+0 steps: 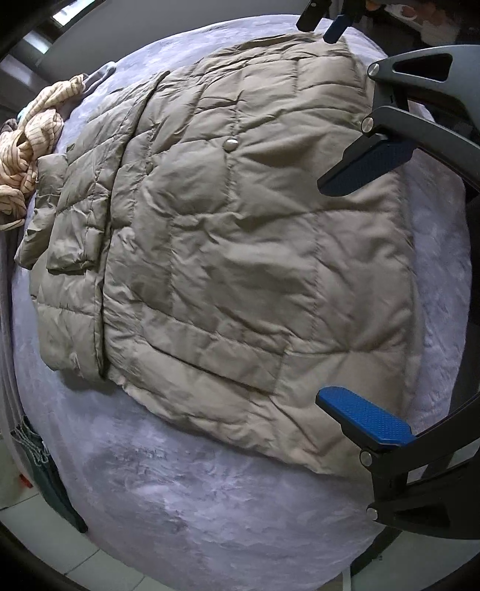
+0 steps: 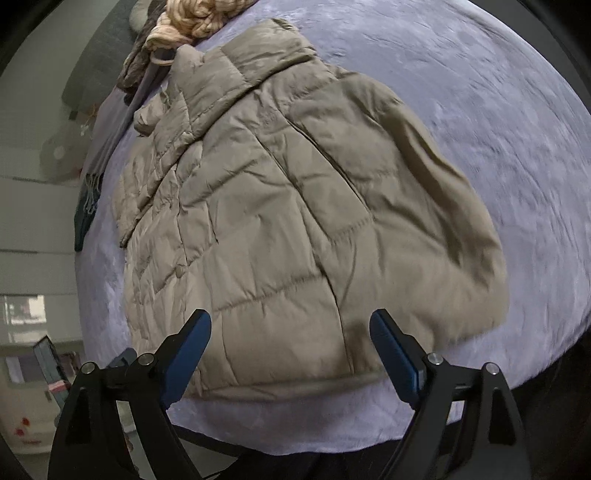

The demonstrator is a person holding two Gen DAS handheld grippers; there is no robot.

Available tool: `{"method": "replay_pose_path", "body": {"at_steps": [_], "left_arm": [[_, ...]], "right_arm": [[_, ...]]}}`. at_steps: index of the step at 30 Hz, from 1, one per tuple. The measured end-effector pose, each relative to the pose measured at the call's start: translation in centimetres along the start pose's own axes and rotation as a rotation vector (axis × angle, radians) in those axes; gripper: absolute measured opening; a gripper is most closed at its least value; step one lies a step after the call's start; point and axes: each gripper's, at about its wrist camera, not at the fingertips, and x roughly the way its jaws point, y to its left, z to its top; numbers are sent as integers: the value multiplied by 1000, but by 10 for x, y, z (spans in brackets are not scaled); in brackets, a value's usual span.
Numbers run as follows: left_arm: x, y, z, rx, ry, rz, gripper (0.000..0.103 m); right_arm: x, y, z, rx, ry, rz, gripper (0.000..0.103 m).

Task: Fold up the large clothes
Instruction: 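Grasp the coat hem with both tools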

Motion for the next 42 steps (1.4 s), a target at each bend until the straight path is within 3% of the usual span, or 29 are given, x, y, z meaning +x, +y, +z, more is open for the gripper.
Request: {"method": "replay_pose_path", "body": {"at_steps": [5,7,8,11,16,21,26,31,36,42], "left_arm": [[-4,29,-14,-47,5,-77,103],[-5,42,-22,-65,5,-110,103],[-4,46,-26,-74,8,-122,103],[-1,59,-38,-114,25,-165,103],[9,82,-54,-206,70,-314,103],[38,99,-65,-337,147,-490,103],[59,99,-54,-458,139,-565,103],[59,95,-53,-469,163,-531,103],[36,113,-70,-418,142,-415,103],[54,117,-75,-457,172,-488,103]], "right_arm": [[-6,-9,-17,42,-26,8,91],[-8,-14,-21,61,-31,23,95],[-8,-18,-24,75,-34,27,103],[-8,-33,-32,136,-49,51,103],[-2,-60,-36,266,-47,76,103],[10,-84,-32,409,-33,199,103],[23,-92,-26,493,-48,285,103],[28,-98,-20,557,-53,335,103],[27,-103,-21,558,-49,342,103],[31,-105,-21,558,-36,344,103]]}}
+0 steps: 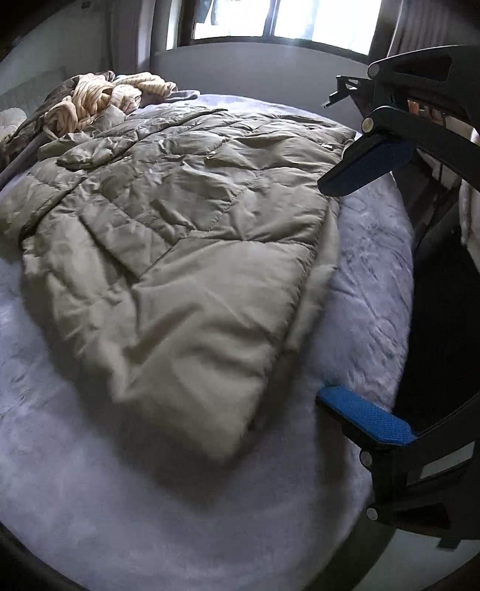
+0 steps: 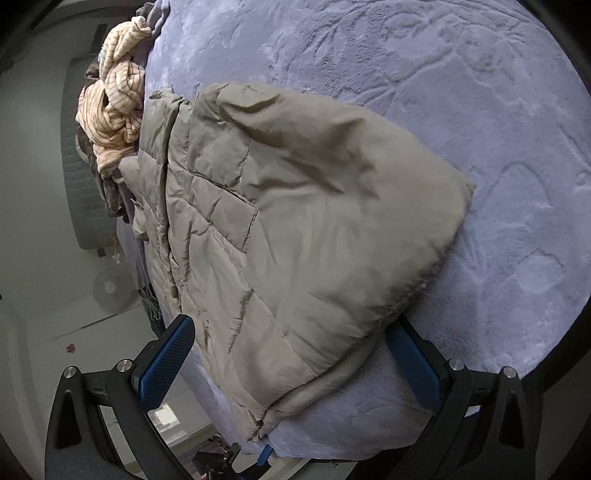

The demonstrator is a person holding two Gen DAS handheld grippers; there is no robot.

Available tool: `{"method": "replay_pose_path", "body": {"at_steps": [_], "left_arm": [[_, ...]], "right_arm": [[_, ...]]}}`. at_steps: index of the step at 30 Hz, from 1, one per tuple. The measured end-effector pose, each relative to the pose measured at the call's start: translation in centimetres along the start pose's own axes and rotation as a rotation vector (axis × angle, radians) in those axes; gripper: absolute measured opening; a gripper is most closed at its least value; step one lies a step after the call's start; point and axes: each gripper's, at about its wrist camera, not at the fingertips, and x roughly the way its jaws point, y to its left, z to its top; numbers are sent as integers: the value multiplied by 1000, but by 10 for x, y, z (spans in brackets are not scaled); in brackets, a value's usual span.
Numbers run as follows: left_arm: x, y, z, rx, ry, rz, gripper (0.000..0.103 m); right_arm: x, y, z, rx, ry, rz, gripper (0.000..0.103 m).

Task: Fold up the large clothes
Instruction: 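Grasp the coat hem with both tools, then lift the held hem and fold it toward the collar with both tools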

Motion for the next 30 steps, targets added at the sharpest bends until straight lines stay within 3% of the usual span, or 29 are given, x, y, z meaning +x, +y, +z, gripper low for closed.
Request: {"method": "replay_pose_path", "body": {"at_steps": [4,6,8,9,10,12,13,20,30], "left_arm": [[11,-11,10,-15,-42,-46,102],[11,-17,15,-15,-67,-85,75],[15,-22,22,-8,-50,-97,21],[15,-24,24,2,-51,-101,15],[14,-28,26,13,-62,-99,14],[3,-37,26,56,-105,-85,14],[-3,-43,26,79,-124,-81,14],[-44,-84,35,203,-223,-80,14],[-99,-169,88,288,-429,-46,14]], "right_arm": [[4,7,1,-15,1,1,102],[4,9,1,-16,-3,8,100],[4,10,1,-9,-2,21,83],[4,9,2,0,0,27,77],[6,9,2,7,1,31,68],[6,8,3,18,4,36,39],[5,9,4,13,-4,0,11],[-10,47,0,-173,-37,-47,7],[-31,184,26,-544,-74,-66,7]]}}
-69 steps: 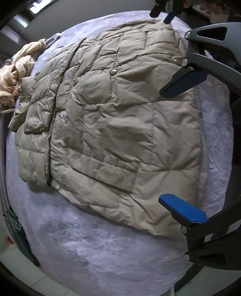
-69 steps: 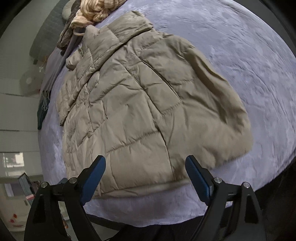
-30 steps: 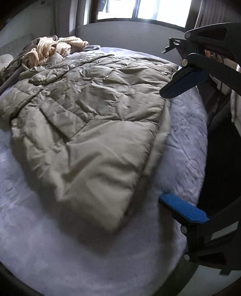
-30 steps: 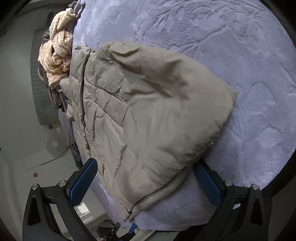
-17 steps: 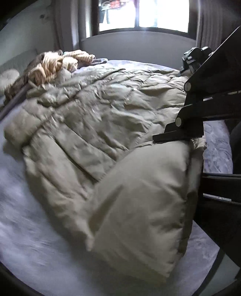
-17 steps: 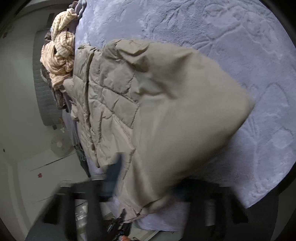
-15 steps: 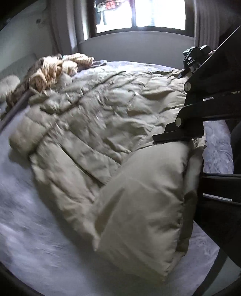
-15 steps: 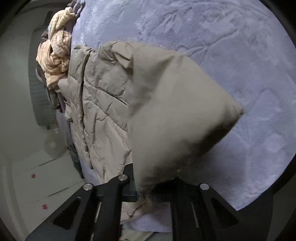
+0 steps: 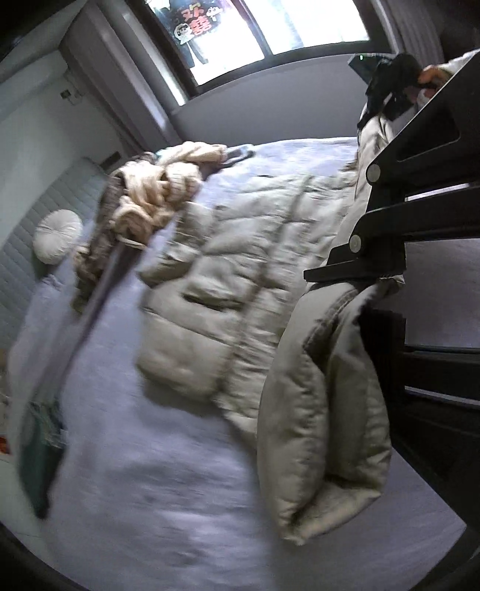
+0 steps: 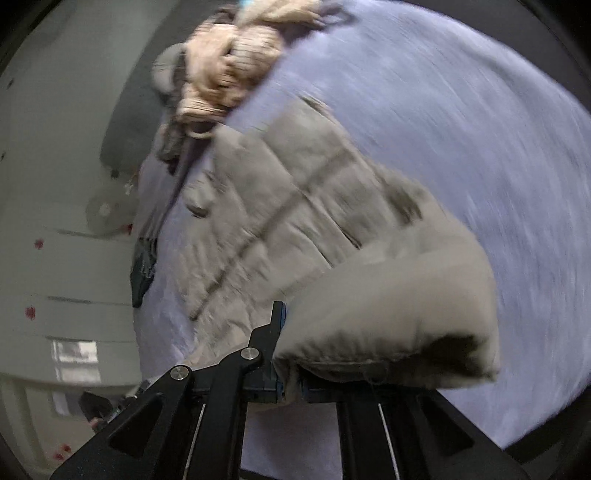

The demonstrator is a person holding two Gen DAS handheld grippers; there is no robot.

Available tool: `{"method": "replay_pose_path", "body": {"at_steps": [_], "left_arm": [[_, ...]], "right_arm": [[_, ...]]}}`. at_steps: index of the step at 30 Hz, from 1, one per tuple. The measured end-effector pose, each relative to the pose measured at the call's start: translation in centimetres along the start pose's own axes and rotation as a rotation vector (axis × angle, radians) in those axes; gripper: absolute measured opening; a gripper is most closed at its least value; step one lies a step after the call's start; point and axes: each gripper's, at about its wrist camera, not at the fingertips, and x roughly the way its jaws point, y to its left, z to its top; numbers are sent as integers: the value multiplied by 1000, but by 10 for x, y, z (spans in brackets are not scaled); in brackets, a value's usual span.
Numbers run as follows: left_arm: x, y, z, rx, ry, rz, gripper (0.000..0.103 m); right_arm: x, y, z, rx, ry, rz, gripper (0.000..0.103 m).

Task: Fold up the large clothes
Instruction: 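Lift the held hem and fold it toward the collar with both tools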

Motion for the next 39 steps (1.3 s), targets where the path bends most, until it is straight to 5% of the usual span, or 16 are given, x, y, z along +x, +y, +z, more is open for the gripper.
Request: {"method": "replay_pose_path", "body": {"at_steps": [10,18,27,35,37,39], "left_arm": [[48,-49,116,66,-120,98,14],[157,-35,181,117,-36,189,14],[264,8,201,82,54,262,14],[288,15,208,75,66,263,16],[277,14,207,80,51,233,30],[258,9,205,97,-3,239,76]], "right_arm": [[36,90,127,-227,17,19,7],[133,103,212,-224,41,-65,7],[228,63,239,-121,52,-148,7],[259,51,250,-90,72,-130,9],[256,52,252,-84,86,-118,16],[248,55,254,-82,85,-86,28]]}}
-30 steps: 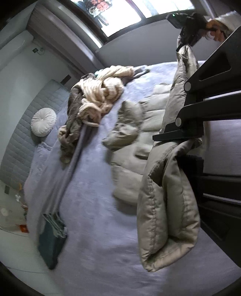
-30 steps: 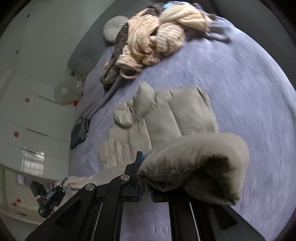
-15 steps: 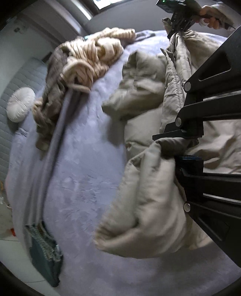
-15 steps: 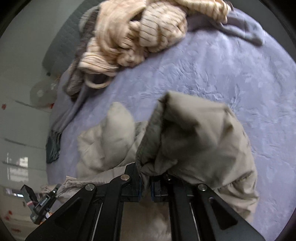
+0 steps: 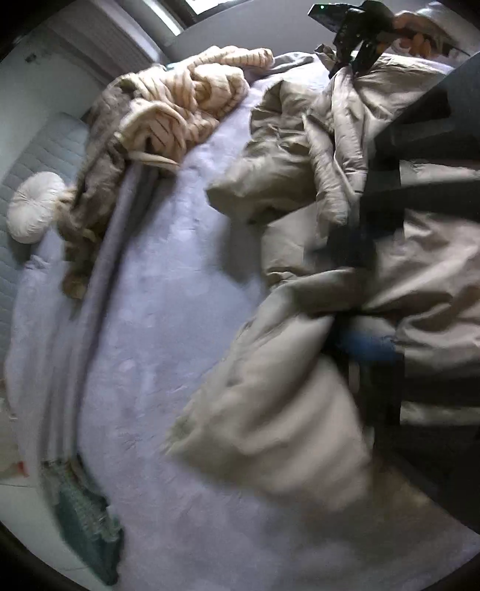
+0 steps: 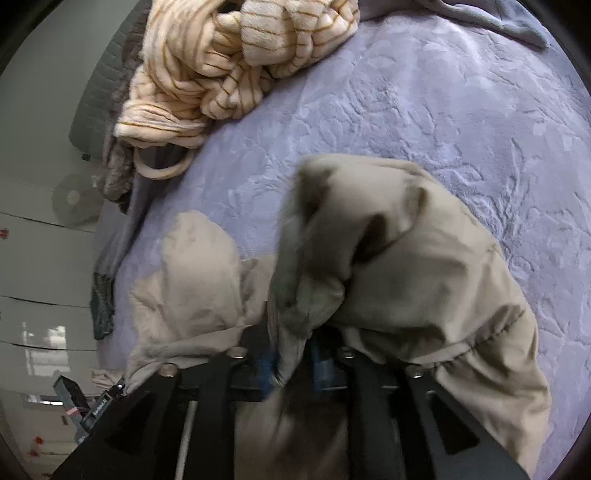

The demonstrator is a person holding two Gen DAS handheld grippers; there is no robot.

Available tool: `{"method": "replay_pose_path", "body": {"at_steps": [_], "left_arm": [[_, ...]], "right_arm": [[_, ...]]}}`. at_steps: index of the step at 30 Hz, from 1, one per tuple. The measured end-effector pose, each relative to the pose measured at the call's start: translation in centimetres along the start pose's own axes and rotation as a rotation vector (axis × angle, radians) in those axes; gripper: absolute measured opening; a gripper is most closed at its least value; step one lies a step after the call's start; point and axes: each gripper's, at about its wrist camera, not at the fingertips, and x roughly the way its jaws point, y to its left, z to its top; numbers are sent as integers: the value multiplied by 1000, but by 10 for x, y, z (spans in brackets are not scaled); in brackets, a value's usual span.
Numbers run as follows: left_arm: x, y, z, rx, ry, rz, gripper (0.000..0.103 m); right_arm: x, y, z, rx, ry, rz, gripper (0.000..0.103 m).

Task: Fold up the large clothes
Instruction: 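Lift the held hem and fold it toward the collar with both tools, then open both tools and release the folded hem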

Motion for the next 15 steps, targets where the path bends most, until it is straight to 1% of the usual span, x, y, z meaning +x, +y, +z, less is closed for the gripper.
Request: {"method": "replay_pose_path", "body": {"at_steps": [1,2,3,4,6,7,8,9,10,11,12,13,15], "left_arm": [[-13,-1,-1,6,-49,20,96],[-26,-1,-2,14,-102,38,96],[-35,-2,-1,26,-125,50,96],[-41,-3,0,36,-128,55,96],[-48,-6,1,36,-133,53,95],[-47,-9,0,45,-121,4,86],[-45,-14,-2,59,-106,-35,64],[-40,-20,-5,77,-85,-53,58],[-34,-28,-9,104,-64,-67,54],[-25,-39,-16,142,-50,-73,53],[-15,-51,-25,185,-37,-65,53],[-6,-58,-31,210,-26,-59,53],[21,-72,-42,241,3,-23,53]], "right_arm": [[-3,2,1,-5,-5,8,40],[-11,5,0,-18,-18,13,58],[-19,9,-1,-33,-40,10,66],[-26,14,-2,-47,-67,5,69],[-34,22,-4,-75,-81,1,68],[-37,28,-8,-97,-78,0,56],[-36,34,-12,-123,-72,1,29],[-33,43,-18,-171,-54,-4,20],[-28,52,-26,-220,-40,-10,17],[-20,61,-35,-278,-24,-9,16],[-10,68,-43,-328,-2,-16,16],[-1,72,-48,-358,9,-31,16],[22,76,-59,-404,33,-72,16]]}}
